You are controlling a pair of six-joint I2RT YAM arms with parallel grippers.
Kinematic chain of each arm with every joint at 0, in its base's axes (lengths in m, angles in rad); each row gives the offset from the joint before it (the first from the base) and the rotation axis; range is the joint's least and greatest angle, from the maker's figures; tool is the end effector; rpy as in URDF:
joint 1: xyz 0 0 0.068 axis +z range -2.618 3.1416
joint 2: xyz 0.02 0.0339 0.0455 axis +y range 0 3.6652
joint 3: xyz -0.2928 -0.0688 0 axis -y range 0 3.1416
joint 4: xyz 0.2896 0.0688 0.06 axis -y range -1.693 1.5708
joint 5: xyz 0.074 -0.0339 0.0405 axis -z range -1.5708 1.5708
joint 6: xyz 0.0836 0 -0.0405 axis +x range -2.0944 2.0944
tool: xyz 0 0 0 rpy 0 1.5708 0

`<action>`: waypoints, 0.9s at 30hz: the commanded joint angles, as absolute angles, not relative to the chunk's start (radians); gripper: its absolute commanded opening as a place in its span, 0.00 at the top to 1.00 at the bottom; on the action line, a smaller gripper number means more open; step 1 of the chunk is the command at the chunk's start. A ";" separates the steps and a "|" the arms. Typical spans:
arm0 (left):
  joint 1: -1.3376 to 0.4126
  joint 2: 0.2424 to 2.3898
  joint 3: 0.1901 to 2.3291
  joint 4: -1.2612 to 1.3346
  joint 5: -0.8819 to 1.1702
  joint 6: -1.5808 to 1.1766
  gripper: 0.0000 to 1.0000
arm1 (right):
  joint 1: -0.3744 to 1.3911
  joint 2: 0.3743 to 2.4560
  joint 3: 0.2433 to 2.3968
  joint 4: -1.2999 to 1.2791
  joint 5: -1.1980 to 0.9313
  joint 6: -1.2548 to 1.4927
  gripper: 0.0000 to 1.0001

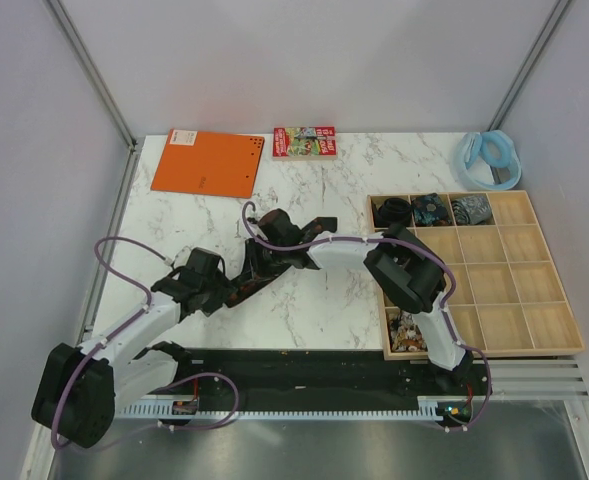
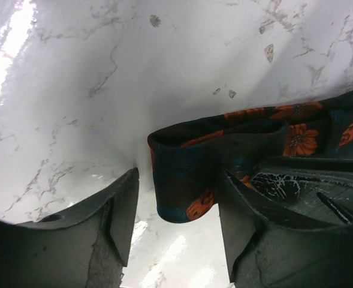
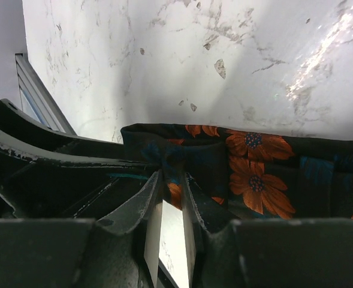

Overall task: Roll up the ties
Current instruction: Roll the tie at the center of the board.

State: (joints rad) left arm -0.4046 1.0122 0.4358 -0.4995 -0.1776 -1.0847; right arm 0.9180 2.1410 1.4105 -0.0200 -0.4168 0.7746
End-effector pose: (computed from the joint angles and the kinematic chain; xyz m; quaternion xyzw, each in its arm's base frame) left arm 0.2030 -0.0709 0.1167 -0.3426 0.9032 -0.1021 0.2377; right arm 0.3034 0.4526 0.1088 -0.1466 0.8890 0.4179 0.1165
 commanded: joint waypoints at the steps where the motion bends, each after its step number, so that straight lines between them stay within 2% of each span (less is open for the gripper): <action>1: -0.388 1.083 0.384 -0.431 -0.161 -1.109 0.42 | 0.916 2.135 1.362 -0.084 -0.382 0.761 0.73; 8: -0.387 1.100 0.382 -0.388 -0.161 -1.077 0.48 | 0.917 2.135 1.342 -0.060 -0.388 0.776 0.74; 11: -0.387 1.100 0.388 -0.370 -0.146 -1.045 0.62 | 0.917 2.131 1.332 -0.048 -0.391 0.784 0.74; 12: -0.388 1.098 0.391 -0.367 -0.141 -1.025 0.74 | 0.917 2.129 1.330 -0.048 -0.391 0.785 0.74; 13: -0.387 1.094 0.396 -0.368 -0.137 -1.013 0.79 | 0.917 2.129 1.327 -0.046 -0.391 0.787 0.74; 15: -0.388 1.085 0.419 -0.385 -0.136 -0.974 0.89 | 0.917 2.123 1.325 -0.048 -0.391 0.790 0.74; 17: -0.387 1.069 0.448 -0.426 -0.155 -0.947 0.94 | 0.916 2.115 1.331 -0.049 -0.390 0.796 0.74; 21: -0.388 1.040 0.508 -0.528 -0.169 -0.890 0.98 | 0.916 2.099 1.356 -0.063 -0.396 0.811 0.73; 27: -0.388 1.031 0.613 -0.690 -0.176 -0.838 0.98 | 0.916 2.049 1.404 -0.095 -0.380 0.821 0.72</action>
